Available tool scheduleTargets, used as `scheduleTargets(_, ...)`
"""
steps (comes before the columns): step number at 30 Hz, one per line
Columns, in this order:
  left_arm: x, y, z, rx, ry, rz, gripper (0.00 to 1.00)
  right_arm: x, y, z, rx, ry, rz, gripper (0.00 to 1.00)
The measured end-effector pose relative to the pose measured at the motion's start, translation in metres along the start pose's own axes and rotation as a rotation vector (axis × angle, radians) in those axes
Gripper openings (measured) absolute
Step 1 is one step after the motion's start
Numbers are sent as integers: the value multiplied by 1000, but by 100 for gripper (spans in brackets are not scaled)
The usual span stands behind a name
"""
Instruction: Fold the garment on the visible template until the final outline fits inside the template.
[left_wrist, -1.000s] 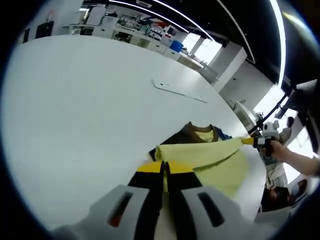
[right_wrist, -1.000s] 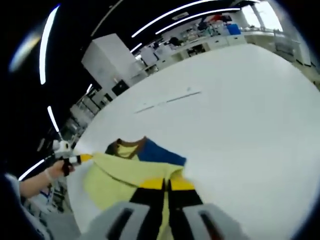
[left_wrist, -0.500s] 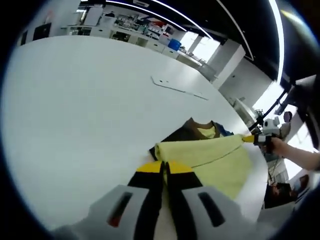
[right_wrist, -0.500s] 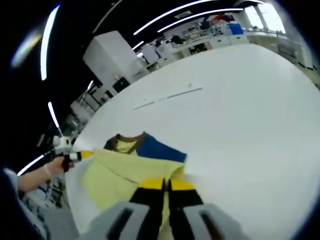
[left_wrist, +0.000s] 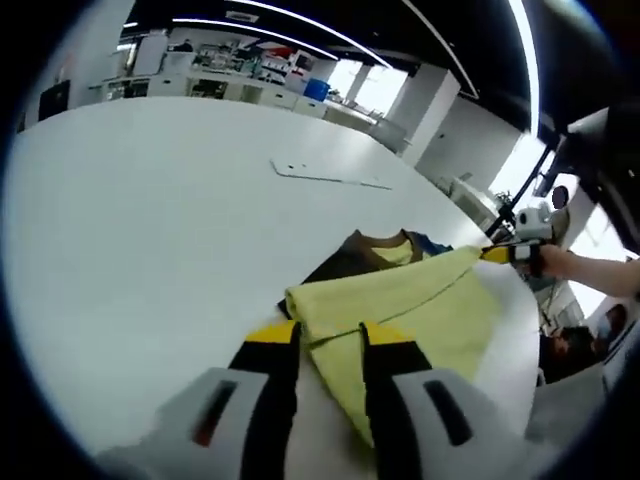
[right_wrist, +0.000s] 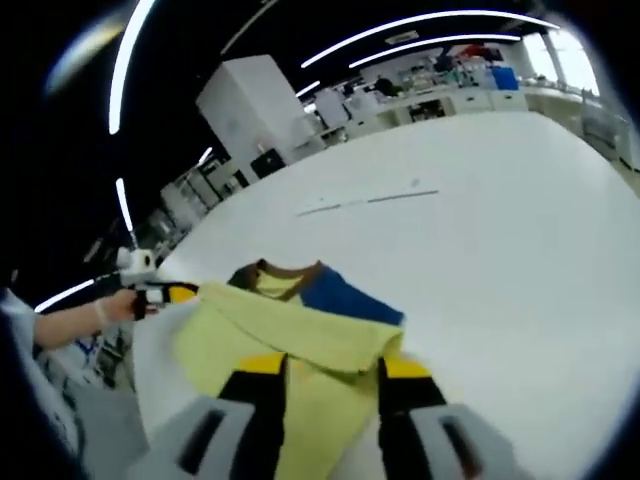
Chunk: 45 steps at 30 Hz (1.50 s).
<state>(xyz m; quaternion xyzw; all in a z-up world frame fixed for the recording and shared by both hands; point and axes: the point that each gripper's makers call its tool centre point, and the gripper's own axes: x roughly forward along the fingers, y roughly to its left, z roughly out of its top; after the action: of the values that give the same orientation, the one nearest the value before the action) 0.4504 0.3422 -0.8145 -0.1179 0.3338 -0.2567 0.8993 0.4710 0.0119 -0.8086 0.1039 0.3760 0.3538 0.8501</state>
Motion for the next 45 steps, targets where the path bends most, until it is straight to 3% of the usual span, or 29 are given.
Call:
scheduleTargets(5, -1, -11, 3, 45, -8, -20, 42, -4, 6, 0, -45, -6, 21, 53)
scheduleTargets(11, -2, -22, 3, 53, -7, -57, 52, -8, 14, -6, -61, -3, 37, 57)
scheduleTargets(18, -3, -33, -2, 56, 4, -83, 53, -5, 21, -8, -54, -4, 49, 57)
scheduleTargets(26, 1, -31, 0, 40, -1, -107, 52, 3, 30, -10, -36, -5, 78, 55)
scheduleTargets(33, 6, -28, -8, 37, 26, -101, 51, 10, 29, -13, -32, 8, 92, 55)
scheduleTargets(35, 10, -26, -6, 34, 23, -106, 51, 11, 31, -13, -35, 7, 94, 55)
scheduleTargets(39, 17, -41, 4, 19, -8, -137, 52, 16, 33, -8, -20, -4, 101, 54)
scheduleTargets(45, 28, -35, 13, -4, -43, -121, 60, 28, 31, 10, -22, -45, 99, 55)
